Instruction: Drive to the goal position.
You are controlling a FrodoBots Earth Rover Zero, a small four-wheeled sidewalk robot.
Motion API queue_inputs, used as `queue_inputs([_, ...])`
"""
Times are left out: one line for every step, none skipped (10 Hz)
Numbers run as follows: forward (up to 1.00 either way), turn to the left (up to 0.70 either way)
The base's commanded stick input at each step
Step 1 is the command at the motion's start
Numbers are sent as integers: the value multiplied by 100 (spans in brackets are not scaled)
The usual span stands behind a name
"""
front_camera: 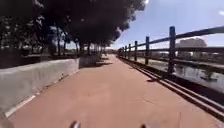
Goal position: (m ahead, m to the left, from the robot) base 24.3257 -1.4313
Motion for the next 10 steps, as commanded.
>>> queue_inputs([100, 0])
queue_inputs([100, 0])
queue_inputs([100, 0])
queue_inputs([100, 0])
queue_inputs([100, 0])
queue_inputs([100, 0])
queue_inputs([100, 0])
queue_inputs([100, 0])
queue_inputs([100, 0])
queue_inputs([100, 0])
